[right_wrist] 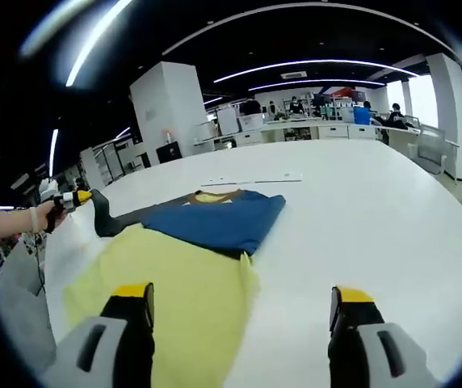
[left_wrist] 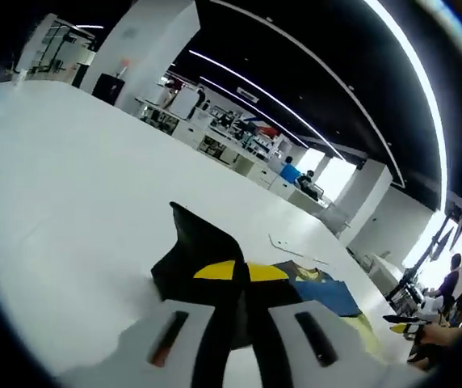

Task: Fold the garment on the visible template until the final outline fits inside the template.

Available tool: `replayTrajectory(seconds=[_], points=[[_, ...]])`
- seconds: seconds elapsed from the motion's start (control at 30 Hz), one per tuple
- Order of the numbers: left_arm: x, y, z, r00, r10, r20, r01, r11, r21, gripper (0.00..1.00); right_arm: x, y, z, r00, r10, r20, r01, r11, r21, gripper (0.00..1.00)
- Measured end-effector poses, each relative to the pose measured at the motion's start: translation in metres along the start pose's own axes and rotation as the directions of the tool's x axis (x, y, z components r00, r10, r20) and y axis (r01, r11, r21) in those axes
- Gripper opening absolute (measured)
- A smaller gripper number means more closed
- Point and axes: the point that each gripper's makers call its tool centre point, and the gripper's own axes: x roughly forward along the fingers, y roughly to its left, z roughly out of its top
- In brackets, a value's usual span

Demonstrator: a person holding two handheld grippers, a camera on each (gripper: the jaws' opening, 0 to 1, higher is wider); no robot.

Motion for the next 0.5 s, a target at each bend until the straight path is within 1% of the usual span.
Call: replayTrajectory(seconds=[0.03,0.07,0.13,0.23,0.33,0.5], points=[[0.005,-0.006,-0.002,1.000,-0.014,-0.011,0.014,1.000,0.004,0.00,-0.001,-0.001,0.000,1.000,0.000,0.003,0.000,1.000,0.005,0.90],[0.014,-0.006,-0.001,0.999,-0.025,-0.019,0.026,1.000,0.014,0.00,-0.002,-0.002,0.000,1.000,-0.003,0.006,0.003,1.000,0.011,0.90],[0.024,-0.016,-0.003,0.999,-0.046,-0.028,0.046,0.999,0.014,0.00,-0.003,-0.003,0.001,1.000,-0.004,0.013,0.004,1.000,0.019,0.90],[0.037,-0.027,-0.005,0.996,-0.071,-0.045,0.072,0.997,0.014,0.00,-0.004,-0.001,0.000,1.000,0.004,0.010,-0.004,0.999,0.032,0.90],[0.047,-0.040,-0.010,0.994,-0.089,-0.062,0.091,0.995,0.028,0.00,-0.005,-0.001,-0.001,1.000,-0.001,0.009,0.001,1.000,0.024,0.90],[0.070,-0.067,-0.018,0.984,-0.147,-0.096,0.151,0.988,0.039,0.00,-0.003,-0.001,-0.005,1.000,0.000,0.002,0.000,0.999,0.035,0.90]])
